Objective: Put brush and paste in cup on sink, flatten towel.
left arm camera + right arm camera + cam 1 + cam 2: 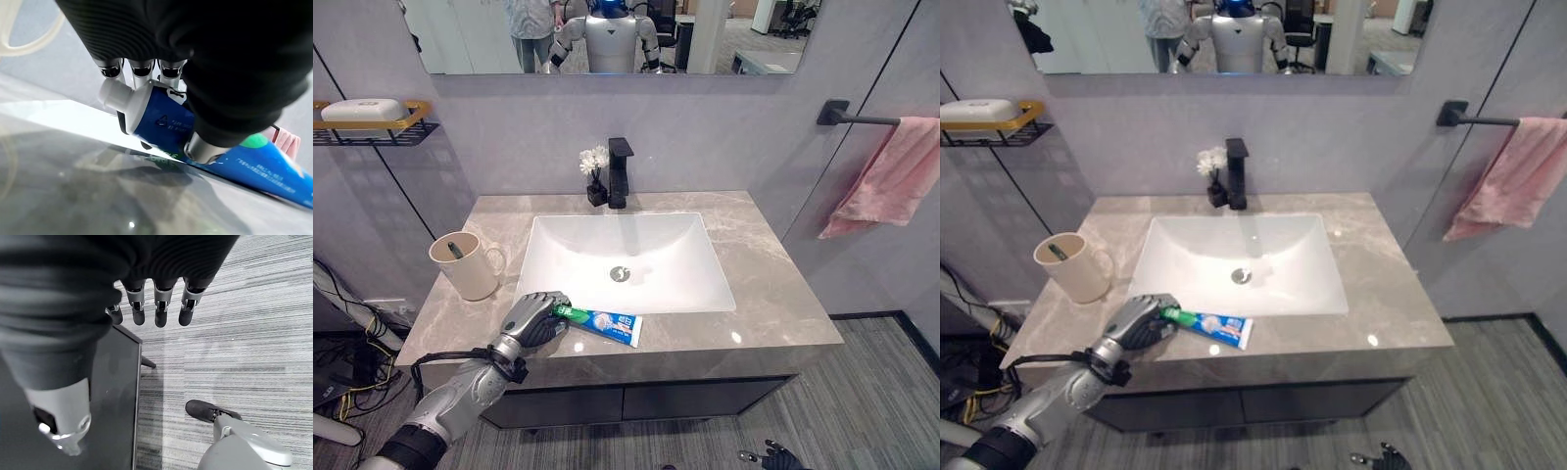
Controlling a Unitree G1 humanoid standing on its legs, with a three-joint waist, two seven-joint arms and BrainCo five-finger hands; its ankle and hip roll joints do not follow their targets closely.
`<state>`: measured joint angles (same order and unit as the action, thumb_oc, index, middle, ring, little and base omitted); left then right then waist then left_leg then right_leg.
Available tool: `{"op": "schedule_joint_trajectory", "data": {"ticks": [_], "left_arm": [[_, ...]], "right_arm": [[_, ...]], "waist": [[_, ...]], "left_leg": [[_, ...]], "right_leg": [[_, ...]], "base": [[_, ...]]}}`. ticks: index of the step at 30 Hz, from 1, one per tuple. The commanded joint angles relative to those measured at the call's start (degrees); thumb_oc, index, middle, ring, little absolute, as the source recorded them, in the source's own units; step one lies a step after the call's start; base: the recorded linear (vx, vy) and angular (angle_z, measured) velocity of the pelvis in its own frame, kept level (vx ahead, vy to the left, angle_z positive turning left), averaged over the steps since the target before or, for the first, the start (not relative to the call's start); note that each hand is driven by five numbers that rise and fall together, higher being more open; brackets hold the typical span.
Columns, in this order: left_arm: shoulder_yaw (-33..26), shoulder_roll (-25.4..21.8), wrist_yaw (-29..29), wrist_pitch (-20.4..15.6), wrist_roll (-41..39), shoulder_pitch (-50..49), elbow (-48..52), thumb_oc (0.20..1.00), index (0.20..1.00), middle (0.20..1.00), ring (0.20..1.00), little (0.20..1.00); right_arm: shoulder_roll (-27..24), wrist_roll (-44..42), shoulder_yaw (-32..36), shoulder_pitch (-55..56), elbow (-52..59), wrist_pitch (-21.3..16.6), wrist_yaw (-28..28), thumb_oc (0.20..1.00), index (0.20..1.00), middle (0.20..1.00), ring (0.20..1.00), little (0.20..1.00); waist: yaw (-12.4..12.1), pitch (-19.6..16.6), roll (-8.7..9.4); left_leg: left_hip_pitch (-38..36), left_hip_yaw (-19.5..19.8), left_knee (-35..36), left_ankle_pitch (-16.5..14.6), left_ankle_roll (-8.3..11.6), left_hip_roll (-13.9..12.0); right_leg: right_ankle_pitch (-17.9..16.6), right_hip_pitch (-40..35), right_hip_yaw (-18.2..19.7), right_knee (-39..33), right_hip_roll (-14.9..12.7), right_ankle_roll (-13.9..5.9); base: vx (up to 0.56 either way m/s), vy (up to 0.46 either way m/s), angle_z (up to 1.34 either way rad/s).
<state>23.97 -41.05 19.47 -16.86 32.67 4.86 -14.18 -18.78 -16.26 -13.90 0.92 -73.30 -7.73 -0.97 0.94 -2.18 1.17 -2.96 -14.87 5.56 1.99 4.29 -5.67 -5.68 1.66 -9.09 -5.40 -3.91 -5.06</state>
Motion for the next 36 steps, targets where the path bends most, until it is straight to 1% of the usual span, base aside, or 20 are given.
{"op": "schedule_joint_trajectory", "data": {"ticks": [1,2,5,7,12,13,16,17,18,19,20,22,24,26,29,31,32,33,35,36], "left_arm": [[-0.5,-0.1,5.5,0.2,1.5,7.0,-0.8,0.2,0.2,0.2,0.2,0.2],[-0.5,0.0,5.6,0.3,1.5,7.1,-0.8,0.2,0.2,0.2,0.2,0.2],[-1.8,-1.0,7.3,0.4,2.5,8.4,0.9,0.2,0.2,0.2,0.2,0.2],[-2.4,-1.3,7.5,0.6,2.8,8.5,1.7,0.2,0.2,0.2,0.2,0.2],[-4.3,-2.9,8.3,0.5,3.9,9.8,4.9,0.2,0.2,0.2,0.2,0.2],[-5.3,-3.5,8.7,0.6,4.5,10.0,6.0,0.2,0.2,0.2,0.2,0.2],[-6.0,-3.8,8.8,0.6,4.8,10.0,7.2,0.2,0.2,0.2,0.2,0.2],[-6.6,-4.2,8.9,0.7,5.1,10.1,8.2,0.2,0.2,0.2,0.2,0.2],[-7.5,-4.5,9.6,1.0,5.3,10.2,8.9,0.2,0.2,0.2,0.2,0.2],[-8.1,-4.6,10.2,1.4,5.5,10.5,9.7,0.2,0.2,0.2,0.2,0.2],[-8.0,-4.6,10.1,1.5,5.5,10.6,9.8,0.2,0.2,0.2,0.2,0.2],[-8.3,-4.9,11.1,1.8,5.4,11.5,10.1,0.2,0.2,0.2,0.2,0.2],[-8.0,-5.0,12.1,2.4,5.2,13.0,10.1,0.2,0.2,0.2,0.2,0.2],[-8.5,-5.2,13.8,3.0,5.7,14.0,10.1,0.2,0.2,0.2,0.2,0.2],[-9.5,-5.3,16.2,3.4,6.7,15.2,10.4,0.2,0.2,0.2,0.2,0.2],[-11.4,-5.5,17.8,4.3,7.6,15.5,10.4,0.2,0.2,0.2,0.2,0.2],[-13.4,-5.5,18.8,4.8,8.8,15.9,10.7,0.2,0.2,0.2,0.2,0.2],[-13.5,-5.5,18.7,4.8,8.8,15.9,10.8,0.2,0.2,0.2,0.2,0.2],[-15.1,-5.9,19.6,5.8,10.1,17.1,10.8,0.2,0.2,0.2,0.2,0.2],[-15.4,-6.0,19.6,5.8,10.7,17.9,11.2,0.2,0.2,0.2,0.2,0.2]], "right_arm": [[0.6,-3.2,1.1,-3.8,-3.7,-1.2,-2.2,1.0,1.0,1.0,1.0,1.0],[0.6,-3.2,1.1,-3.8,-3.8,-1.3,-2.2,1.0,1.0,1.0,1.0,1.0],[-0.2,-7.0,5.8,-3.2,-8.5,-0.2,-2.4,1.0,1.0,1.0,1.0,1.0],[-0.3,-7.3,6.4,-3.2,-9.5,0.1,-2.4,1.0,1.0,1.0,1.0,1.0],[-2.9,-7.9,10.9,-2.2,-14.9,2.2,-2.6,1.0,1.0,1.0,1.0,1.0],[-4.4,-10.0,13.6,-1.8,-16.2,2.4,-3.1,1.0,1.0,1.0,1.0,1.0],[-6.0,-13.4,16.9,-1.7,-17.0,2.4,-3.5,1.0,1.0,1.0,1.0,1.0],[-7.2,-16.2,19.1,-1.9,-17.4,2.2,-4.1,1.0,1.0,1.0,1.0,1.0],[-9.2,-23.6,23.7,-2.5,-16.9,0.7,-5.3,1.0,1.0,1.0,1.0,1.0],[-10.3,-27.7,26.5,-2.8,-16.5,-0.3,-6.3,1.0,1.0,1.0,1.0,1.0],[-10.3,-27.8,26.5,-2.8,-16.4,-0.3,-6.3,1.0,1.0,1.0,1.0,1.0],[-13.2,-32.0,30.1,-3.6,-15.8,-1.4,-7.4,1.0,1.0,1.0,1.0,1.0],[-15.2,-31.8,30.9,-4.9,-14.5,-2.4,-9.1,1.0,1.0,1.0,1.0,1.0],[-16.7,-31.3,32.2,-6.3,-10.2,-4.7,-12.3,1.0,1.0,1.0,1.0,1.0],[-18.6,-30.8,33.6,-7.6,-1.3,-8.4,-14.9,1.0,1.0,1.0,1.0,1.0],[-19.3,-26.6,34.5,-6.8,11.4,-10.9,-18.9,1.0,1.0,1.0,1.0,1.0],[-19.8,-19.0,35.5,-4.9,25.5,-12.5,-22.9,1.0,1.0,1.0,1.0,1.0],[-19.5,-18.5,35.7,-4.6,26.2,-12.1,-23.4,1.0,1.0,1.0,1.0,1.0],[-20.0,-11.3,37.0,-3.1,39.6,-12.4,-26.1,1.0,1.0,1.0,1.0,1.0],[-20.0,-8.3,37.5,-2.9,42.2,-12.4,-27.1,1.0,1.0,1.0,1.0,1.0]], "waist": [[0.8,-0.3,1.96],[0.7,-0.2,1.95],[1.1,-0.6,1.92],[1.1,-0.7,1.93],[1.5,-1.0,2.04],[1.8,-1.2,2.08],[2.0,-1.3,2.01],[2.2,-1.4,2.01],[2.7,-1.6,2.05],[2.7,-1.6,1.9],[2.7,-1.6,1.88],[3.2,-2.0,1.9],[3.2,-2.1,1.78],[3.4,-2.2,1.54],[3.9,-2.5,1.35],[4.5,-2.5,0.91],[5.1,-2.6,0.55],[5.1,-2.7,0.51],[5.8,-3.1,0.22],[5.9,-3.3,0.11]], "left_leg": [[-1.5,2.0,-0.6,0.1,3.19,-3.2],[-1.5,2.0,-0.6,0.1,3.19,-3.2],[-1.8,1.6,-0.6,-0.2,3.22,-3.2],[-1.9,1.5,-0.6,-0.2,3.26,-3.2],[-2.2,1.2,-0.6,-0.5,3.36,-3.3],[-2.4,1.0,-0.6,-0.6,3.39,-3.3],[-2.5,0.9,-0.6,-0.8,3.41,-3.4],[-2.6,0.8,-0.6,-0.8,3.4,-3.4],[-2.8,0.6,-0.6,-0.9,3.43,-3.5],[-2.8,0.5,-0.6,-1.0,3.44,-3.6],[-2.9,0.5,-0.6,-1.0,3.45,-3.6],[-3.0,0.4,-0.6,-1.1,3.44,-3.6],[-3.1,0.3,-0.6,-1.2,3.44,-3.6],[-3.3,0.0,-0.6,-1.3,3.38,-3.6],[-3.5,-0.2,-0.6,-1.4,3.3,-3.6],[-3.7,-0.5,-0.6,-1.5,3.18,-3.7],[-4.0,-0.9,-0.6,-1.4,3.02,-3.7],[-4.1,-0.8,-0.6,-1.6,3.05,-3.7],[-4.3,-1.0,-0.6,-1.8,2.89,-3.6],[-4.3,-0.9,-0.6,-1.9,2.8,-3.6]], "right_leg": [[-3.1,-1.2,3.0,0.4,-4.7,-4.8],[-3.1,-1.2,3.0,0.4,-4.7,-4.8],[-3.2,-1.2,3.3,0.4,-4.7,-4.85],[-3.2,-1.2,3.4,0.4,-4.7,-4.85],[-3.2,-1.4,3.6,0.4,-4.7,-4.88],[-3.2,-1.4,3.6,0.4,-4.7,-4.93],[-3.2,-1.5,3.7,0.4,-4.6,-5.0],[-3.2,-1.5,3.8,0.4,-4.6,-5.05],[-3.2,-1.4,4.0,0.4,-4.6,-5.14],[-3.2,-1.4,4.1,0.4,-4.6,-5.2],[-3.2,-1.4,4.1,0.4,-4.6,-5.2],[-3.1,-1.5,4.3,0.4,-4.5,-5.29],[-3.1,-1.5,4.4,0.4,-4.5,-5.31],[-3.2,-1.4,4.7,0.4,-4.5,-5.4],[-3.2,-1.3,5.1,0.4,-4.4,-5.48],[-3.4,-1.3,5.5,0.4,-4.4,-5.56],[-3.7,-1.3,5.7,0.4,-4.3,-5.54],[-3.6,-1.3,5.8,0.4,-4.3,-5.62],[-3.6,-1.3,6.1,0.4,-4.3,-5.57],[-3.5,-1.4,6.1,0.4,-4.3,-5.55]], "base": [[0.01,0.003,-0.06],[0.01,0.011,-0.07],[0.0,0.005,-0.06],[0.0,0.0,-0.02],[0.0,0.0,0.0],[0.0,0.0,0.0],[0.0,-0.001,-0.04],[0.0,0.0,0.0],[0.01,0.001,-0.04],[0.0,0.0,0.0],[0.0,0.0,0.0],[0.0,0.0,0.0],[0.0,0.0,0.0],[0.0,0.004,-0.02],[-0.01,0.012,-0.1],[-0.02,0.022,-0.17],[0.0,0.022,-0.09],[0.0,0.017,-0.09],[0.02,0.009,-0.08],[0.01,0.008,-0.04]]}}
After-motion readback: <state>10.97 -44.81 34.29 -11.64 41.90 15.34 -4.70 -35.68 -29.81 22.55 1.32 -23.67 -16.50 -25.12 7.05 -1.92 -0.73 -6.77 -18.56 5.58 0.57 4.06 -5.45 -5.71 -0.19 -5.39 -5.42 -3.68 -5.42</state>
